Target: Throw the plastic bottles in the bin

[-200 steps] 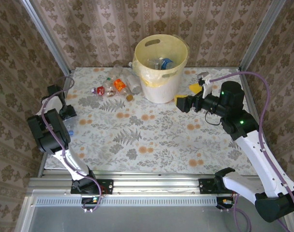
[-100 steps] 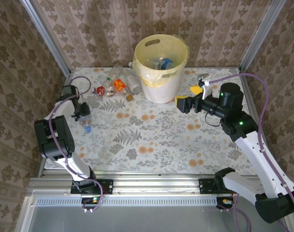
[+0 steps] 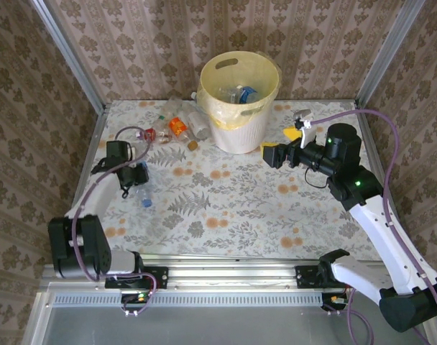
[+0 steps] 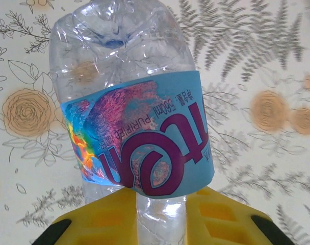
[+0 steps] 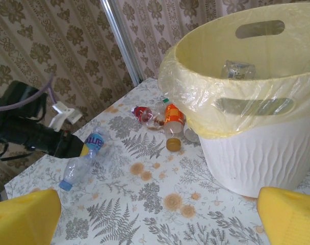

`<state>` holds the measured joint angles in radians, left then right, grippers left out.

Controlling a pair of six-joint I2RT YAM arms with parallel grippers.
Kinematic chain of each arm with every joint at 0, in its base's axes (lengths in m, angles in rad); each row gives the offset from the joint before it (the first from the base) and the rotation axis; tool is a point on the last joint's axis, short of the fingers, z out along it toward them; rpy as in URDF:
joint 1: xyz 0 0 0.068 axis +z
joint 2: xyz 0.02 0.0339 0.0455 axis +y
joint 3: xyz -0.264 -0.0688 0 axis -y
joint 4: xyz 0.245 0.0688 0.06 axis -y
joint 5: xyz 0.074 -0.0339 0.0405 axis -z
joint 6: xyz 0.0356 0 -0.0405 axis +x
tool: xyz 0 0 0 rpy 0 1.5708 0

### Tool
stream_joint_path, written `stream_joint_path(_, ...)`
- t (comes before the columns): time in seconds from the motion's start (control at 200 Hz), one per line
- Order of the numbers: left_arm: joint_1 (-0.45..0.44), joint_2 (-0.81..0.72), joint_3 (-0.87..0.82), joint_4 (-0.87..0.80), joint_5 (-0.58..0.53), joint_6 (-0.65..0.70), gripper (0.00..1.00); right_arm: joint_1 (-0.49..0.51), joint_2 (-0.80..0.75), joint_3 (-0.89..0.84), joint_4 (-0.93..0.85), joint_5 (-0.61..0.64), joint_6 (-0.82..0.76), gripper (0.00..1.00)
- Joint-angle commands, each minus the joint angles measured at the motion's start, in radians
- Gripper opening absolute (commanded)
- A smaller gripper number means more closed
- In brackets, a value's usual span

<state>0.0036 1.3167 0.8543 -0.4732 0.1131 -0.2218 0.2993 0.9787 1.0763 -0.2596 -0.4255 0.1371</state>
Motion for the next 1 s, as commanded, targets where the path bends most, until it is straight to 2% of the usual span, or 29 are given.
stream_joint_path(0.0,-0.020,-0.101,-0.032,-0.034,0.027,-0.042,0.09,0.000,-0.002,-0.019,0.029,0.006,0.015,1.00)
stream_joint_path(0.19,-0.075,-0.251,-0.040,-0.050,0.042,-0.049,0.09,-0.001,0.011,-0.026,0.047,-0.004,0.038,1.00)
stream_joint_path(0.455,-0.200,-0.363,-0.023,0.009,0.112,-0.030,0.09,0.000,0.017,-0.032,0.047,-0.016,0.058,1.00)
stream_joint_path(0.725,-0.399,-0.393,0.038,0.068,0.108,-0.008,0.09,0.001,0.064,-0.029,0.089,-0.082,0.128,1.00)
stream_joint_path(0.995,-0.626,-0.357,0.099,0.130,0.026,0.019,0.09,0.052,0.177,0.013,0.143,-0.157,0.236,1.00)
